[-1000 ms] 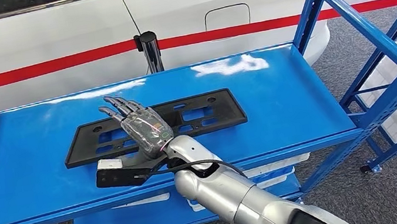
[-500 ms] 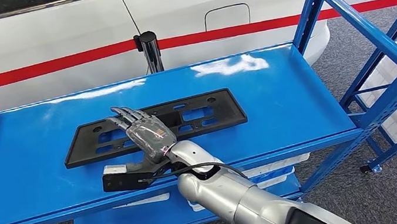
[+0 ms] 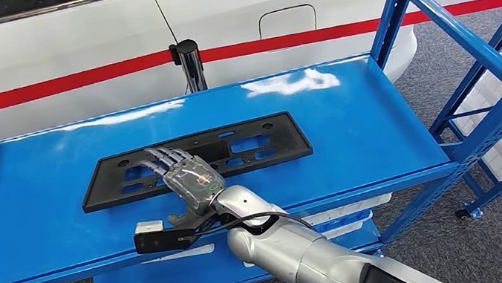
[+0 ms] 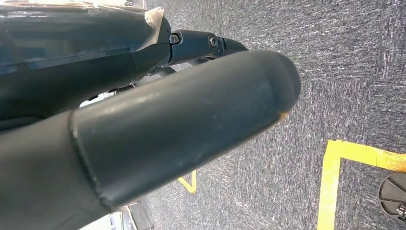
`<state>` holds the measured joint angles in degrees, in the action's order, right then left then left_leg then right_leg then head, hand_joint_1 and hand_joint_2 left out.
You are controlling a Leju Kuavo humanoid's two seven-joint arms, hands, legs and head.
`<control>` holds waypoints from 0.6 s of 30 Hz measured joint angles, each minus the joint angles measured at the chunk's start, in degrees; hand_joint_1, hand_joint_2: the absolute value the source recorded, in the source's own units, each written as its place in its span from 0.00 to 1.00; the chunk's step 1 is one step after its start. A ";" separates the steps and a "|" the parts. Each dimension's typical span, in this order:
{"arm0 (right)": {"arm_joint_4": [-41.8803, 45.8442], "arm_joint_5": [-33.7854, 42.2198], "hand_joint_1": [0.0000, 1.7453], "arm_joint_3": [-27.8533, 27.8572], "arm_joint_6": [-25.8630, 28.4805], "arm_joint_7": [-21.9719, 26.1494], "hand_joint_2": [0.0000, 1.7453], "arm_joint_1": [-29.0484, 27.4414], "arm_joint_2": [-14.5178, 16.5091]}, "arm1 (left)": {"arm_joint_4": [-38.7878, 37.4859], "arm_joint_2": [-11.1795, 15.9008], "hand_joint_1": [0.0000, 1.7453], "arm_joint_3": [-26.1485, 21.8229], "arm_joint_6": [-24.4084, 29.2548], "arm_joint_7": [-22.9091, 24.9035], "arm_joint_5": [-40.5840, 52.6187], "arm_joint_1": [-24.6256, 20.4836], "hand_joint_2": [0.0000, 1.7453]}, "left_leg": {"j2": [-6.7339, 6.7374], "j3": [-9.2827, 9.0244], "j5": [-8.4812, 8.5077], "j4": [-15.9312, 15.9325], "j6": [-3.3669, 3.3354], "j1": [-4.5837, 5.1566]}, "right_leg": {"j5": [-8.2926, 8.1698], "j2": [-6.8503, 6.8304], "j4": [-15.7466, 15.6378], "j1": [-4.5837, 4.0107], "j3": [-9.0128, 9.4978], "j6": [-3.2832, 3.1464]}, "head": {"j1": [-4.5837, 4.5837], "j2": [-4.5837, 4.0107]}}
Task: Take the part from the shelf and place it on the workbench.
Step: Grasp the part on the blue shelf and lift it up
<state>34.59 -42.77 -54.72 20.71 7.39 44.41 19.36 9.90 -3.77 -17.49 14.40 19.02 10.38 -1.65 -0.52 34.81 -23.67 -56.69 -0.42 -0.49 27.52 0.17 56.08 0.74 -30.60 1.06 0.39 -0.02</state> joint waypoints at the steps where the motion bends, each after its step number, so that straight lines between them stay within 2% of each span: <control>1: -0.22 0.07 0.00 -0.05 0.23 -0.48 1.00 0.11 -0.01 | 0.00 0.01 0.00 0.00 0.00 0.00 0.00 0.00 0.00 | 0.00 0.00 0.00 0.00 0.00 0.00 | 0.00 0.00 0.00 0.00 0.00 0.00 | 0.01 0.00; 9: -4.12 -1.38 0.00 -0.22 5.61 -2.85 1.00 1.76 -0.02 | 0.00 0.01 0.00 0.00 0.04 0.07 0.37 0.00 0.00 | 0.00 0.00 0.00 0.00 0.00 0.00 | 0.00 0.00 0.00 0.00 0.00 0.00 | 0.00 0.00; 15: -5.80 -6.54 0.00 -1.29 11.27 -4.19 1.00 1.90 -0.02 | 0.00 0.01 0.00 0.00 0.57 0.11 0.51 -0.03 0.00 | 0.00 0.00 0.00 0.00 0.00 0.00 | 0.00 0.00 0.00 0.00 -0.01 0.00 | 0.00 0.00; 18: -6.06 -8.61 0.00 -2.20 12.23 -5.35 1.00 1.90 -0.02 | 0.00 0.01 0.00 0.00 0.79 0.09 0.52 -0.04 0.00 | 0.00 0.00 0.00 0.00 0.00 0.00 | 0.00 0.00 0.00 0.00 -0.01 0.00 | 0.00 0.00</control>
<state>28.53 -51.39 -56.93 32.94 2.04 46.31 19.34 9.90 -3.76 -17.49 15.20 19.11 10.91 -1.69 -0.52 34.80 -23.67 -56.69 -0.42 -0.49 27.52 0.17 56.08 0.74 -30.61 1.06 0.39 -0.02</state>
